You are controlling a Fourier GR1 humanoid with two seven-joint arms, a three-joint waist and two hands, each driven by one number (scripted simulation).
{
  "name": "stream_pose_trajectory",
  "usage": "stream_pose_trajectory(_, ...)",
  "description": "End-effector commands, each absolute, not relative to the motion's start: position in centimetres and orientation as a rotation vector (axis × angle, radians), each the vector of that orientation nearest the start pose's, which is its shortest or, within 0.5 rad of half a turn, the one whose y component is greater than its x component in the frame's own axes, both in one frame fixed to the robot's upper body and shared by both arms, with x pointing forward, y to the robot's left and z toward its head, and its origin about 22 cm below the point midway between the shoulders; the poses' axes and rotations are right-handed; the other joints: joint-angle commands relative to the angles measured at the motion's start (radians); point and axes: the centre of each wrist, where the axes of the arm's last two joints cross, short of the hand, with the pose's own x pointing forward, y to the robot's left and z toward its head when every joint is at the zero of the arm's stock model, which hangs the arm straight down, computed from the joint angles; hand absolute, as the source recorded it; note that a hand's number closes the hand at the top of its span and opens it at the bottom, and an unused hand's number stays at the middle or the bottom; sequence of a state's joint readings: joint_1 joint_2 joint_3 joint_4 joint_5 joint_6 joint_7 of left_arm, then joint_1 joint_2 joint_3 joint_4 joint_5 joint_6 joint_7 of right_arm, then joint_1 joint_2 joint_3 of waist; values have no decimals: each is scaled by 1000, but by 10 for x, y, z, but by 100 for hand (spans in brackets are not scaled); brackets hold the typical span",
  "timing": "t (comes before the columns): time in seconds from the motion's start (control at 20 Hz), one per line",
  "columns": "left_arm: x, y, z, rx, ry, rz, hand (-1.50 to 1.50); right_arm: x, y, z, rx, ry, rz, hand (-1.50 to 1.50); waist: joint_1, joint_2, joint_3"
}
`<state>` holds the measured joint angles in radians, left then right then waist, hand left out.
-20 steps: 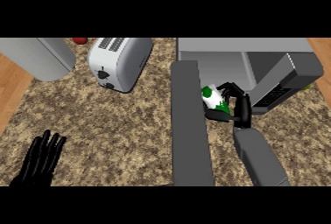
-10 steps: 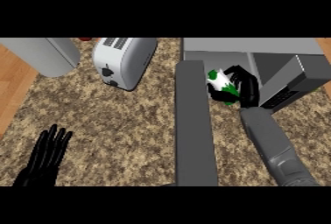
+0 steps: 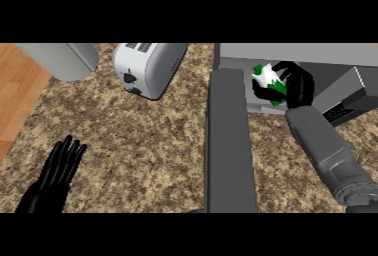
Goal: Pick up the milk, place it into the microwave and close the microwave
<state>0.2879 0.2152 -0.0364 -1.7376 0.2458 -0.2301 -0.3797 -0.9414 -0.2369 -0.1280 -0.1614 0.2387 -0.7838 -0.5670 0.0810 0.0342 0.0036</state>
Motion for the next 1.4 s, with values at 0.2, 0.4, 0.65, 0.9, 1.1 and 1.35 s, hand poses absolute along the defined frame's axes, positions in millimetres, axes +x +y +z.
stream_pose_trajectory(0.2,177,280,-5,-162,-1840,-140,-150,417,-262,0,-1189,-1634,308,-150,30,15,1)
stream_pose_trajectory(0.4,180,275,-4,-167,-1841,-158,-150,416,-264,-1,-1208,-1617,346,-150,34,16,2)
stream_pose_trajectory(0.65,179,281,-1,-181,-1850,-183,-150,416,-253,-4,-1116,-1620,382,-150,47,18,3)
stream_pose_trajectory(0.9,182,270,-12,-209,-1846,-162,-150,421,-239,1,-951,-1699,389,-150,29,15,2)
stream_pose_trajectory(1.1,179,273,-8,-234,-1861,-155,-150,414,-250,-8,-873,-1740,359,-150,21,11,3)
stream_pose_trajectory(1.35,178,256,-11,-259,-1848,-174,-150,407,-242,-20,-795,-1760,250,-150,11,7,3)
